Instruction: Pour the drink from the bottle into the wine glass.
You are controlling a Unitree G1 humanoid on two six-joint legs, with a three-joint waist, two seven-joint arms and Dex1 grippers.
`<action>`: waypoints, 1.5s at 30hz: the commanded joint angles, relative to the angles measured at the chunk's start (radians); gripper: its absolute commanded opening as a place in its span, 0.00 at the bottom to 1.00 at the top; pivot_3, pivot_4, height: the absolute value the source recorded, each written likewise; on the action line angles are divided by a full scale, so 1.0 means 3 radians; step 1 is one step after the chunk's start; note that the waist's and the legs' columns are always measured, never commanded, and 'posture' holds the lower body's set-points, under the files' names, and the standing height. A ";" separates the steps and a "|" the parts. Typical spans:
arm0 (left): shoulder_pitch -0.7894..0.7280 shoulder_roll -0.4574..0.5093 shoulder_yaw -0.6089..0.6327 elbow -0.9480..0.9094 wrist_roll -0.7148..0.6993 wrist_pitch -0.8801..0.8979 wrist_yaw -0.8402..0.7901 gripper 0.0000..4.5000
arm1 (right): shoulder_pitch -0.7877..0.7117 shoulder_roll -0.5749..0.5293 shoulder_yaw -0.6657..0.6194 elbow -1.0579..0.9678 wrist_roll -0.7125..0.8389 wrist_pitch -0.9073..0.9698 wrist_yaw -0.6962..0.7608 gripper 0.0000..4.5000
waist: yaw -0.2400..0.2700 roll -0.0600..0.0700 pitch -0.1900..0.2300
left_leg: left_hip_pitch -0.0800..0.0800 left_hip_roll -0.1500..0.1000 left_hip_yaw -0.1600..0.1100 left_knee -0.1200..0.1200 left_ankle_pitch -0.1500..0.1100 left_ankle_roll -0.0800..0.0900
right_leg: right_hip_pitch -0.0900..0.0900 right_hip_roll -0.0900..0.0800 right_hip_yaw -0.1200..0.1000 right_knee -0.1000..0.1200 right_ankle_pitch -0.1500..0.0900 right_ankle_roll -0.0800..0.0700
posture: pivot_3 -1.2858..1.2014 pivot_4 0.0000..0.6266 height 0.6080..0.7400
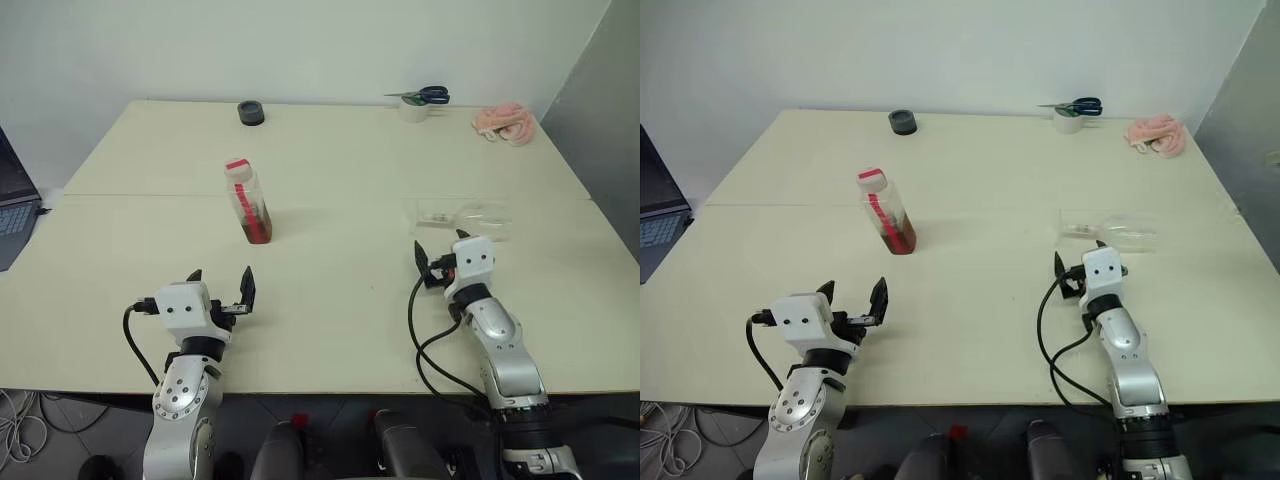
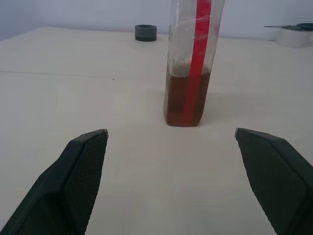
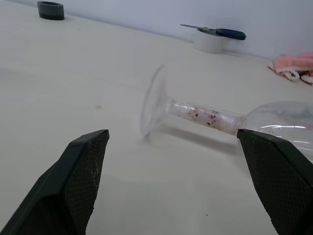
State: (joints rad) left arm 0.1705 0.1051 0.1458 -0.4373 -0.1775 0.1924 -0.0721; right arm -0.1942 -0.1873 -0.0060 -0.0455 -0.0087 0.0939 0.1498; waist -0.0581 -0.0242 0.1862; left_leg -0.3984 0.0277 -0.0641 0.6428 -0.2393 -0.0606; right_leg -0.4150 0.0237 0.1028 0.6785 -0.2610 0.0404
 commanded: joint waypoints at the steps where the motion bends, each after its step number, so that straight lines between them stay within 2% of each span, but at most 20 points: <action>1: -0.0042 -0.0011 0.0006 -0.0153 0.0056 -0.0058 0.0060 0.99 | -0.0004 -0.0019 -0.0016 -0.0179 0.0005 -0.0074 0.0017 1.00 | 0.0000 0.0000 0.0000 | 0.0000 0.0000 0.0000 0.0000 0.0000 0.0000 | 0.0000 0.0000 0.0000 0.0000 0.0000 0.0000 | 0.52 0.24 1.00; 5: -0.0069 -0.0046 0.0037 -0.0136 -0.0077 -0.0034 0.0043 0.99 | 0.0004 -0.0026 -0.0013 -0.0193 0.0011 -0.0073 0.0041 1.00 | 0.0001 0.0000 0.0000 | 0.0000 0.0000 0.0000 0.0000 0.0000 0.0000 | 0.0000 0.0000 0.0000 0.0000 0.0000 0.0000 | 0.52 0.24 1.00; 10: -0.0238 0.0015 0.0074 -0.0101 0.0105 0.0051 0.0203 0.99 | -0.0082 -0.0139 0.0080 -0.0206 -0.0026 -0.0200 0.0236 1.00 | 0.0001 0.0000 0.0000 | 0.0000 0.0000 0.0000 0.0000 0.0000 0.0000 | 0.0000 0.0000 0.0000 0.0000 0.0000 0.0000 | 0.52 0.24 1.00; 14: -0.0714 0.0048 0.0088 -0.0146 0.0204 0.0418 0.0410 0.99 | -0.0447 -0.0280 0.0244 -0.0246 0.0263 -0.0126 0.0833 1.00 | -0.0001 -0.0001 0.0001 | 0.0000 -0.0001 -0.0001 0.0003 0.0000 0.0000 | 0.0002 0.0001 -0.0001 0.0001 0.0001 0.0002 | 0.52 0.24 1.00; 16: -0.0996 0.0082 0.0078 -0.0084 0.0258 0.0630 0.0490 0.99 | -0.0805 -0.0345 0.0299 -0.0233 0.0541 0.0091 0.1245 1.00 | -0.0008 -0.0001 0.0001 | 0.0002 -0.0001 -0.0002 0.0003 0.0000 0.0000 | 0.0003 0.0002 -0.0002 0.0001 0.0001 0.0002 | 0.52 0.24 1.00; 23: -0.1531 0.0129 0.0040 0.0249 0.0311 0.0914 0.0507 0.99 | -0.1572 -0.0493 0.0565 -0.0360 0.1199 0.1003 0.2159 1.00 | 0.0006 -0.0001 0.0001 | -0.0001 -0.0001 -0.0024 0.0002 0.0000 0.0000 | 0.0009 0.0003 -0.0022 0.0000 0.0007 -0.0007 | 0.52 0.24 1.00; 31: -0.1899 0.0148 0.0012 0.0664 0.0301 0.0886 0.0411 0.99 | -0.1763 -0.0410 0.0677 -0.0427 0.1368 0.1349 0.2273 1.00 | 0.0011 -0.0001 0.0001 | -0.0003 -0.0004 -0.0027 0.0007 0.0000 0.0000 | 0.0010 0.0000 -0.0024 0.0000 0.0005 -0.0004 | 0.52 0.24 1.00; 36: -0.2030 0.0194 -0.0068 0.0817 0.0264 0.0796 0.0196 0.99 | -0.1802 -0.0341 0.0706 -0.0401 0.1316 0.1351 0.2271 1.00 | 0.0008 -0.0001 0.0001 | -0.0003 -0.0003 -0.0027 0.0005 0.0000 0.0000 | 0.0010 0.0001 -0.0024 0.0000 0.0003 0.0000 | 0.52 0.24 1.00; 45: -0.2129 0.0159 -0.0038 0.0938 0.0306 0.0760 0.0267 0.99 | -0.1764 -0.0340 0.0743 -0.0407 0.1261 0.1310 0.2254 1.00 | 0.0008 -0.0001 0.0001 | -0.0003 -0.0003 -0.0027 0.0005 0.0000 0.0000 | 0.0010 0.0001 -0.0025 0.0000 0.0004 -0.0003 | 0.52 0.24 1.00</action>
State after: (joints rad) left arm -0.4331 0.1529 0.1263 -0.1432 -0.0934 0.4495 -0.0056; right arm -0.7085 -0.2916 0.2199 -0.1332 0.3727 0.5068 0.8259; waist -0.0555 -0.0245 0.1866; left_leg -0.3993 0.0268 -0.0724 0.6444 -0.2392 -0.0606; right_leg -0.4121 0.0239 0.0954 0.6786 -0.2600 0.0398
